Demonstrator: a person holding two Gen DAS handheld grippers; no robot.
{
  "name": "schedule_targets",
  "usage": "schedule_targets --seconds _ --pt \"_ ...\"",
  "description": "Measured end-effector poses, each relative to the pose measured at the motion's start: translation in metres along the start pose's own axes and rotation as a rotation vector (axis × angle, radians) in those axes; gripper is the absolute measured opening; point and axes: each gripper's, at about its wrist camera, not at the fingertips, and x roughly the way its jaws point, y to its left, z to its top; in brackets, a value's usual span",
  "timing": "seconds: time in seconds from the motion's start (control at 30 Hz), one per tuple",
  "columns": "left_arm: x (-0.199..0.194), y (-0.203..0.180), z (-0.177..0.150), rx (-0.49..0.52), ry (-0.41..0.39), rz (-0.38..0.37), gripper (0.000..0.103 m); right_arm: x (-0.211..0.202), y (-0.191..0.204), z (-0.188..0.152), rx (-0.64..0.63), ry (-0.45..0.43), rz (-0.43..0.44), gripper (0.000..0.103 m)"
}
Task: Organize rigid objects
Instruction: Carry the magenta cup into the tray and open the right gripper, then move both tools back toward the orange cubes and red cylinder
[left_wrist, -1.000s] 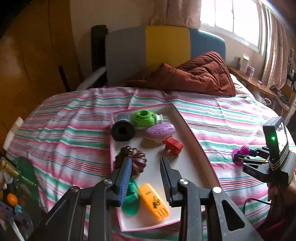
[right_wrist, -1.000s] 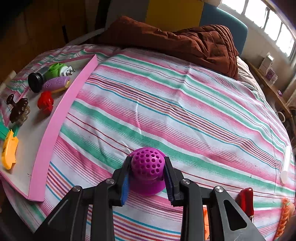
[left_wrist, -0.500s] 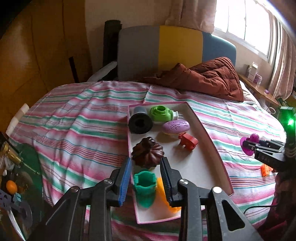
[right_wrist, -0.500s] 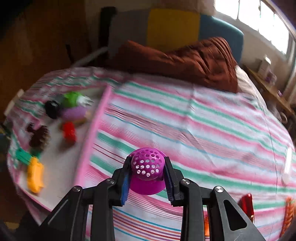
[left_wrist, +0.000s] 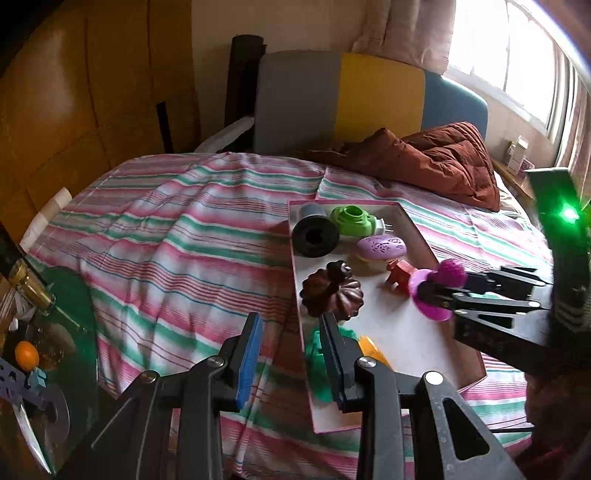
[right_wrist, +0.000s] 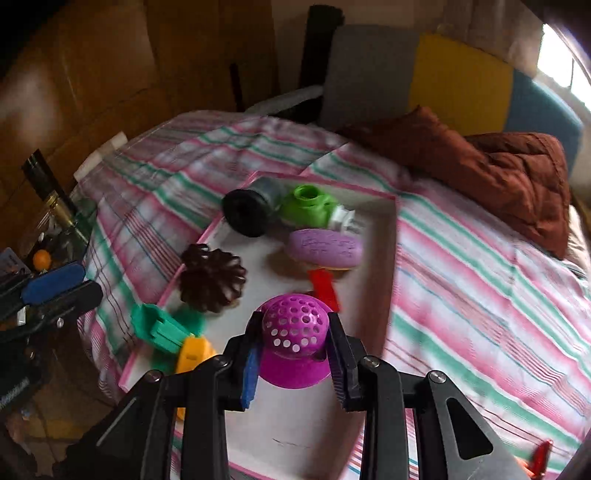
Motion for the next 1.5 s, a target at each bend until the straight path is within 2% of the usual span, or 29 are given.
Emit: schedule_targets --seconds 0.2,0.43,0.6,0.63,0.8,0.9,1.23,1.5 --pt "0.0 0.017 -0.004 -0.047 0.001 0.009 0.032 0.03 0.004 0.004 0.008 0.065 0.008 0.032" --pt "0.007 0.03 -0.009 -0.075 0.02 0.019 0.032 0.07 0.01 0.014 0.041 0.108 -0.04 0.033" --pt "0.008 0.033 -0.012 -0.081 0.028 0.029 0.032 0.076 0.014 0.018 0.056 0.088 -0.09 0.035" --pt "0.008 0.034 -0.012 -0.083 0.029 0.032 0.032 0.074 0.015 0.019 0.054 0.079 -0.093 0.039" --pt "0.007 0.036 -0.011 -0.094 0.02 0.039 0.032 0.043 0.024 0.019 0.006 -0.011 -0.155 0.057" --pt "0.007 0.036 -0.011 -0.098 0.02 0.042 0.032 0.017 0.03 0.019 -0.006 -0.071 -0.189 0.063" --pt "0.001 0.034 -0.012 -0.093 0.016 0.058 0.033 -0.066 0.055 0.016 -0.023 -0.237 -0.211 0.068" --pt "-0.003 0.028 -0.013 -0.079 0.016 0.057 0.033 -0.093 0.062 0.014 -0.023 -0.29 -0.216 0.07"
